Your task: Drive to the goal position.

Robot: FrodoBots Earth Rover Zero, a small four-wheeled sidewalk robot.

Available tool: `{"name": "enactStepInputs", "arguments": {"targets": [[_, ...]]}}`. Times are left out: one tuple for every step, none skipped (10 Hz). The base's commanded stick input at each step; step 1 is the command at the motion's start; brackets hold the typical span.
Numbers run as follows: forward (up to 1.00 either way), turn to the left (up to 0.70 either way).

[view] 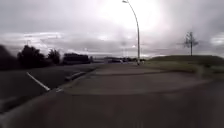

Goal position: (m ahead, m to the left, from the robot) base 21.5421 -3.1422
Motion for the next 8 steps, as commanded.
{"name": "enactStepInputs", "arguments": {"targets": [[1.00, 0.00], [1.00, 0.00], [1.00, 0.00], [1.00, 0.00], [1.00, 0.00], [1.00, 0.00], [1.00, 0.00], [1.00, 0.00]]}}
